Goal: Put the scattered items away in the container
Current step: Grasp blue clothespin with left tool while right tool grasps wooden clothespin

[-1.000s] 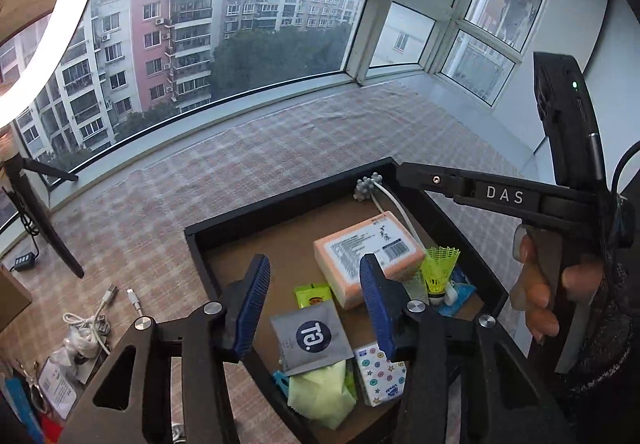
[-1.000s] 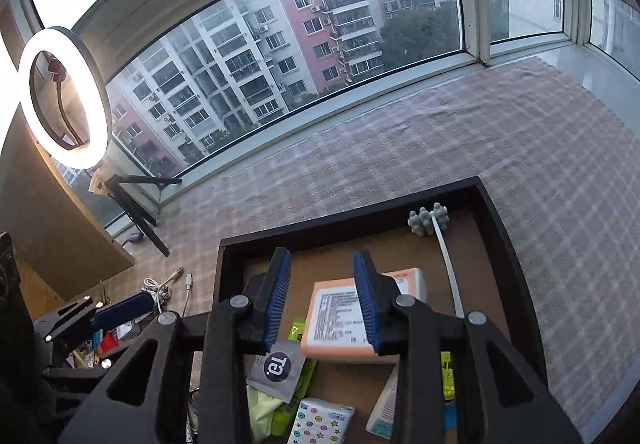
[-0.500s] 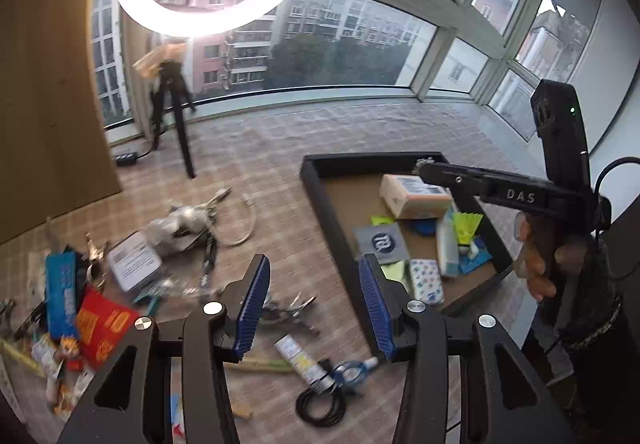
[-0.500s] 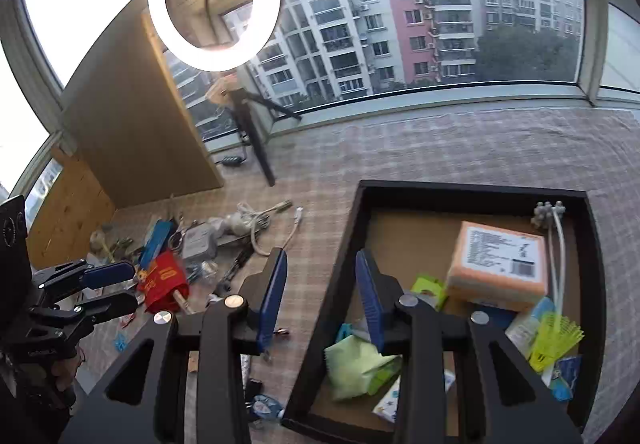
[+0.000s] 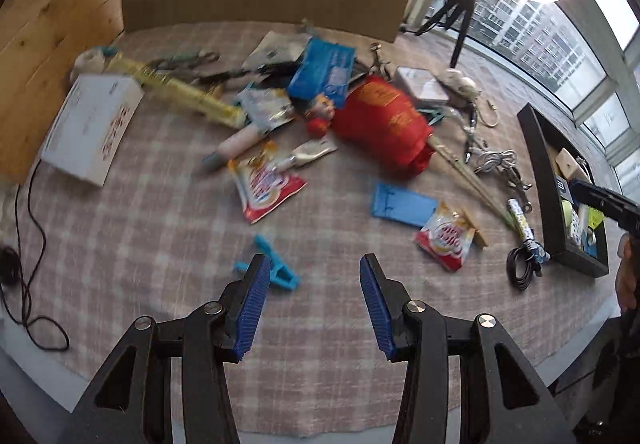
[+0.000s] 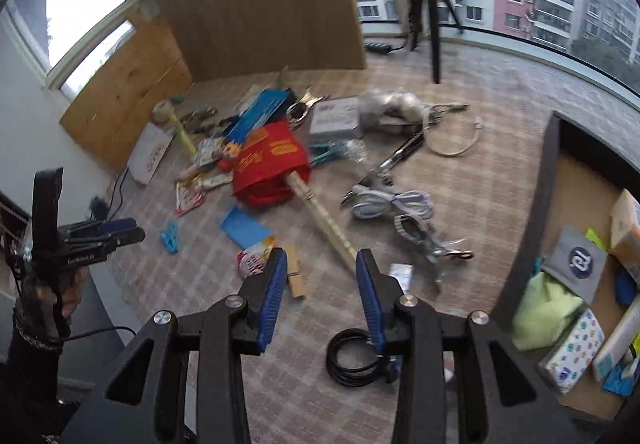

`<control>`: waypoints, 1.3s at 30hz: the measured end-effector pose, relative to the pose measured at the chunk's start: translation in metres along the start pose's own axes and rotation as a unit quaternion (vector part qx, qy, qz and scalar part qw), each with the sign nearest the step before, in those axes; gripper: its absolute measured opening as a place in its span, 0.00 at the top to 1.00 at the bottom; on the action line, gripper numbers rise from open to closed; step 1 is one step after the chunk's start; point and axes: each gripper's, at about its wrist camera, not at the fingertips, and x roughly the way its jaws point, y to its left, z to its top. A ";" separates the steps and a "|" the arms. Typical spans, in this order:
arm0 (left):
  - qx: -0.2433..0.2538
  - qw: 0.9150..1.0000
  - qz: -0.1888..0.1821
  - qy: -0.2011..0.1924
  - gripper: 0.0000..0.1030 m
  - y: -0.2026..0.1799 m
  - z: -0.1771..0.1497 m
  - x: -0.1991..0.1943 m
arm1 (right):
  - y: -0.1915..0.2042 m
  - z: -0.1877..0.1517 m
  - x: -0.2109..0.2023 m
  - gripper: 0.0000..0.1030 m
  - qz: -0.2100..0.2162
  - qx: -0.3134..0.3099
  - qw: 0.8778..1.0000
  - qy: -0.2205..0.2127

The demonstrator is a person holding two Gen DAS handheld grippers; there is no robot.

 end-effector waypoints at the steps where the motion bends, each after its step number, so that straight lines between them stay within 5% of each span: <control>1: -0.002 1.000 0.001 0.005 0.58 0.003 -0.005 0.004 | 0.013 -0.002 0.011 0.66 0.007 -0.018 1.000 0.011; 7: -0.009 1.000 -0.009 0.023 0.58 0.004 -0.014 0.024 | 0.055 -0.016 0.070 0.66 -0.037 -0.109 0.991 0.065; 27: -0.058 0.997 -0.008 0.052 0.58 0.014 -0.001 0.066 | 0.026 -0.015 0.115 0.77 -0.103 -0.139 0.977 0.124; 30: -0.050 0.997 0.008 0.050 0.71 0.012 0.000 0.066 | 0.024 -0.014 0.115 0.88 -0.108 -0.140 0.977 0.123; 33: -0.058 0.997 0.001 0.049 0.86 0.017 -0.003 0.066 | 0.019 -0.013 0.112 0.88 -0.099 -0.129 0.979 0.120; 39: -0.066 0.997 -0.008 0.030 0.86 0.021 -0.007 0.056 | 0.005 -0.009 0.097 0.89 -0.082 -0.092 0.987 0.100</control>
